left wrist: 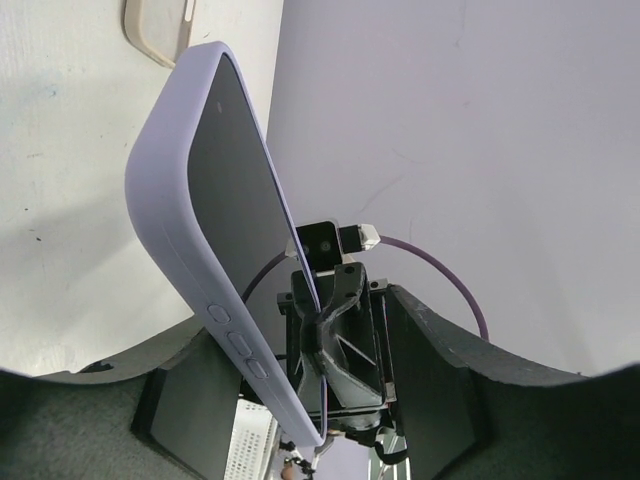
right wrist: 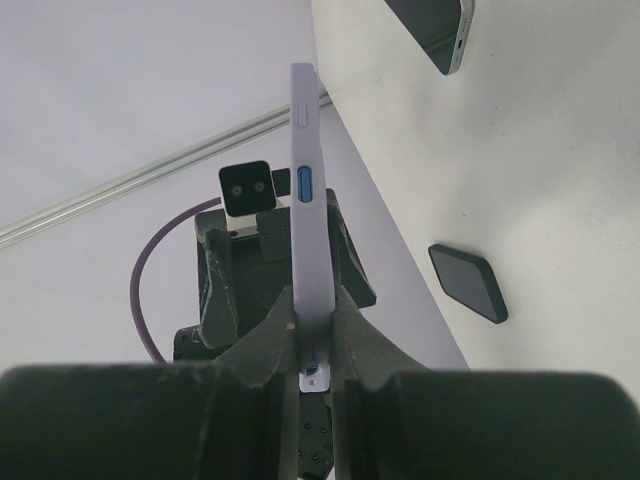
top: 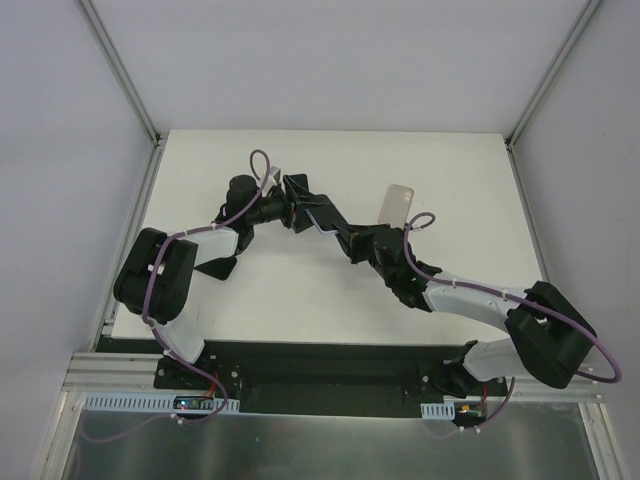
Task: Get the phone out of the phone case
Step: Remove the phone case from the phone.
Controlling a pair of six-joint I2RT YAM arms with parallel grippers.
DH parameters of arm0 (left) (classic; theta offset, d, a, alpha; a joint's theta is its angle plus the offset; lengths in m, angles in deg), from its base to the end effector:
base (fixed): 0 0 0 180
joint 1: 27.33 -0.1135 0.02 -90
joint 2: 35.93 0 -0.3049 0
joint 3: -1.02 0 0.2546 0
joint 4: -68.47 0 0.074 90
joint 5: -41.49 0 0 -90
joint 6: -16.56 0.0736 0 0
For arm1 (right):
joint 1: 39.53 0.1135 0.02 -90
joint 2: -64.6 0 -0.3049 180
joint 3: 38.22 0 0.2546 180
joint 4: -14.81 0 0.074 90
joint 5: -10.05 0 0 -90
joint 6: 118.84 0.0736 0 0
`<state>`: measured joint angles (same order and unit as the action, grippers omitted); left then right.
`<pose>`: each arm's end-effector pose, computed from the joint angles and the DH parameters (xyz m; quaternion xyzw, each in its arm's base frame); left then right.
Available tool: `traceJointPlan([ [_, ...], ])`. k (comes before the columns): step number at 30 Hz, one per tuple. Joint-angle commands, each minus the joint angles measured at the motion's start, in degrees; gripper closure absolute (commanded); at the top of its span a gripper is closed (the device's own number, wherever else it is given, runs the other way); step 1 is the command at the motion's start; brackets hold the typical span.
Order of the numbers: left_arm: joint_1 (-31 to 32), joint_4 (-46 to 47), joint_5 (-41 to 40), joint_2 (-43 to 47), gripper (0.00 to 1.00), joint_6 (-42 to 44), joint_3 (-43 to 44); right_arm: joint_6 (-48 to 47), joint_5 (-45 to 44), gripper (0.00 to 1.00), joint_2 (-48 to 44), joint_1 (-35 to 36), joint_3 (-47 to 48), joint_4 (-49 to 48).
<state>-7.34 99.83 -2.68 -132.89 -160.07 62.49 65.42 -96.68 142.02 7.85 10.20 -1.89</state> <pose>0.3477 -0.1827 0.2593 -0.1488 0.7092 -0.6734 0.1463 0.2305 0.2192 0.2569 0.3902 0.6706 0.5489 0.3109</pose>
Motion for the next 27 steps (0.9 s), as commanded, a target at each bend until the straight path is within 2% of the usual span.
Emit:
traceJointPlan([
  [1,1.19,5.37,0.23,0.38,0.46,-1.35,0.68,0.58,-0.32,0.99,0.35,0.96,3.01,-4.56],
  [4,1.19,6.33,0.41,-0.06,0.51,-2.4,0.77,-2.31,0.03,0.98,0.53,0.96,2.92,-7.11],
  [7,1.19,6.77,0.85,-0.5,0.62,-3.1,0.6,-7.5,-0.32,0.99,-0.52,0.96,2.48,-9.92],
  [9,1.11,8.0,1.02,-0.94,0.63,-3.98,0.16,-10.4,-0.84,0.99,-2.01,0.88,2.22,-10.02],
  [15,1.02,11.95,3.83,-3.58,0.64,-6.79,1.91,-9.63,3.8,0.99,-2.2,0.35,1.34,-9.84],
  [21,0.67,13.81,4.36,-4.19,0.79,-8.12,1.3,-8.83,5.57,0.99,-1.49,0.09,-0.68,-11.59],
  [23,0.49,13.89,4.1,-3.67,0.78,-8.03,0.34,-8.92,4.08,0.99,-2.45,0.09,-1.91,-11.77],
  [27,0.23,14.42,4.1,-3.05,0.63,-7.94,-0.2,-9.36,0.39,0.99,-5.0,0.17,-3.85,-10.46],
])
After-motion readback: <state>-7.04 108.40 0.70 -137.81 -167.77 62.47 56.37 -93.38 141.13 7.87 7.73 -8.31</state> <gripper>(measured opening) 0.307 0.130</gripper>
